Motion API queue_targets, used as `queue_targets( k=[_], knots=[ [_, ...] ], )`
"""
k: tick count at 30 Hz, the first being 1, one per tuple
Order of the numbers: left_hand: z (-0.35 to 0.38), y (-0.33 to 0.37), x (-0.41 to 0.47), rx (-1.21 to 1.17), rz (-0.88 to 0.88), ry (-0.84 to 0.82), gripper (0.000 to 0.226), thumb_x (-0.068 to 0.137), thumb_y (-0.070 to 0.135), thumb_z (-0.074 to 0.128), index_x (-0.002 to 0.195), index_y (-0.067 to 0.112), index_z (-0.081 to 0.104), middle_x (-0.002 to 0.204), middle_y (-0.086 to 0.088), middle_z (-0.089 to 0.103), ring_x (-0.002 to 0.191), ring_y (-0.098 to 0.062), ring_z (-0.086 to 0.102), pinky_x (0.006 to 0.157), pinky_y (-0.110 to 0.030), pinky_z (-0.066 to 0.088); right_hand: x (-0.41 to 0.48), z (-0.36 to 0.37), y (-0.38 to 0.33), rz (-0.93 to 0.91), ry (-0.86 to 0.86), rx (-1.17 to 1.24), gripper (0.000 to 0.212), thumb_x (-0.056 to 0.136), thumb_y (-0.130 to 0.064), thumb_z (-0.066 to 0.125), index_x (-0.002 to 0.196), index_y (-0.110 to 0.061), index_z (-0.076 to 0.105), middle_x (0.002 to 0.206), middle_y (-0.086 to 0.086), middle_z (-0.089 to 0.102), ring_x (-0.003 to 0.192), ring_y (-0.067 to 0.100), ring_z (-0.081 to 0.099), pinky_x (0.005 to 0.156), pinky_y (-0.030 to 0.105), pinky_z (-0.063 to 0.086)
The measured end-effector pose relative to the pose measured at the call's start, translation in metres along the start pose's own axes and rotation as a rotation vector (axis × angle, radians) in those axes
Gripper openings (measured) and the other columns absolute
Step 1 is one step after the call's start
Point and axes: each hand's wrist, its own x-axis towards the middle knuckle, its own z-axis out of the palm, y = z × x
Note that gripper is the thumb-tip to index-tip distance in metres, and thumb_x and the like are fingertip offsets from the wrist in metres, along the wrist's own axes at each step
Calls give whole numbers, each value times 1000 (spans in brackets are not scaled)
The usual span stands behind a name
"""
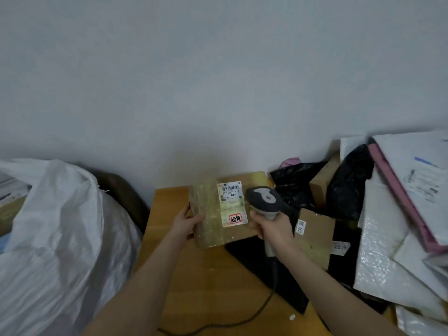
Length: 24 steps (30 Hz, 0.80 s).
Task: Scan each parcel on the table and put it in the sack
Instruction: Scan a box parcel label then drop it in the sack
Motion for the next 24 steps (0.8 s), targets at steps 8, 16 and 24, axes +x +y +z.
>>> queue_targets(
  k=[8,16,24],
  knots=[
    [-11,-7,-64,56,126,-80,79,80,9,73,148,23,34,109,-1,61,93,-19,59,70,-37,49,-105,2,-4,-37,-13,100,20,85,-13,70,67,-7,66,52,7,63,42,13,57,47,24,47],
    [-22,-19,-99,77,179,-85,74,83,11,71,146,25,36,105,2,62,92,-19,59,76,-40,48,-156,-5,7,-88,-9,39,28,84,-11,66,57,-8,61,51,7,60,47,19,54,56,33,46],
    [-29,-21,-119,70,220,-86,75,83,14,71,147,26,34,105,2,61,93,-19,58,80,-43,47,-177,-10,5,-103,0,48,26,84,-10,65,59,-6,61,49,5,60,47,19,54,55,32,46]
  ],
)
